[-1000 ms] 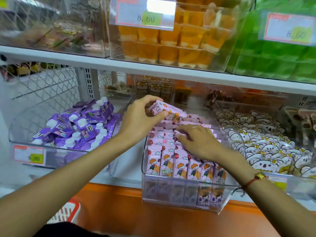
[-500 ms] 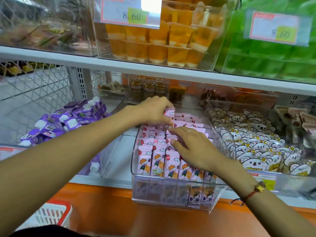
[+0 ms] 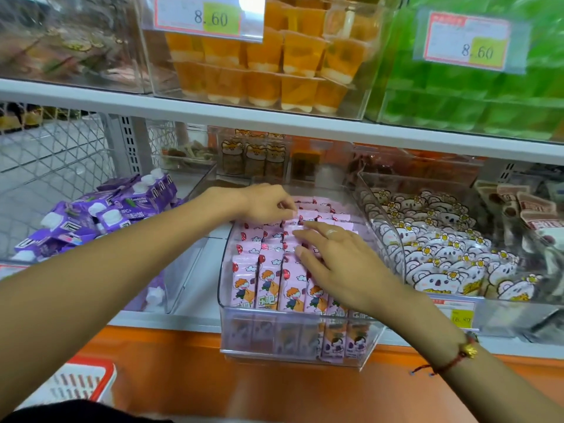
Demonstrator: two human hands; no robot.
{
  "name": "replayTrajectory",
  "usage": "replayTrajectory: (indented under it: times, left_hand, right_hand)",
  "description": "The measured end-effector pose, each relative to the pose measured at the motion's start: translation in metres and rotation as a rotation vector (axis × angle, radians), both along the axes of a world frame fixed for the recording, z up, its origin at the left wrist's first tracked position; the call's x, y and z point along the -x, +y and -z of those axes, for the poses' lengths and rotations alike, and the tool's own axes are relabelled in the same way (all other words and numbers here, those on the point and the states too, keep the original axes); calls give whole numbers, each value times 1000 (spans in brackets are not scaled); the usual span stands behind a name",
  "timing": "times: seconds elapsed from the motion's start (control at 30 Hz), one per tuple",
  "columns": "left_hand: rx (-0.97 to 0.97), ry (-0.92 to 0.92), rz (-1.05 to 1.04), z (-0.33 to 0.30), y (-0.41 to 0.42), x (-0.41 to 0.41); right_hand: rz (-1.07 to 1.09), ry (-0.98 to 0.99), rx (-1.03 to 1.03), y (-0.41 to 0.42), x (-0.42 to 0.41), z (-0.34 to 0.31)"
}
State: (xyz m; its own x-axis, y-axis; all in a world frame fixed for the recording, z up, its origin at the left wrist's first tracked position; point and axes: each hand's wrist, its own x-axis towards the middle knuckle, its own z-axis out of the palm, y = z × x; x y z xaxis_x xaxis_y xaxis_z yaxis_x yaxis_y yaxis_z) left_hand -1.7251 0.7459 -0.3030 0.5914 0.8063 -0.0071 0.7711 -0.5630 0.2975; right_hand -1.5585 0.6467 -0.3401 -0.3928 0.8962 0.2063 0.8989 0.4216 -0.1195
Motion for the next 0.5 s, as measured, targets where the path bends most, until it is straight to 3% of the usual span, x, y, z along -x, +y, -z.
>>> replayTrajectory:
  times: [0.37, 0.5]
  left_hand:
    - [-284, 54, -2, 14, -7, 1]
    - [-323, -81, -68, 13, -11, 0]
  right_hand:
    - [10, -36, 41, -6, 0, 2]
    - [5, -6, 50, -7, -1, 1]
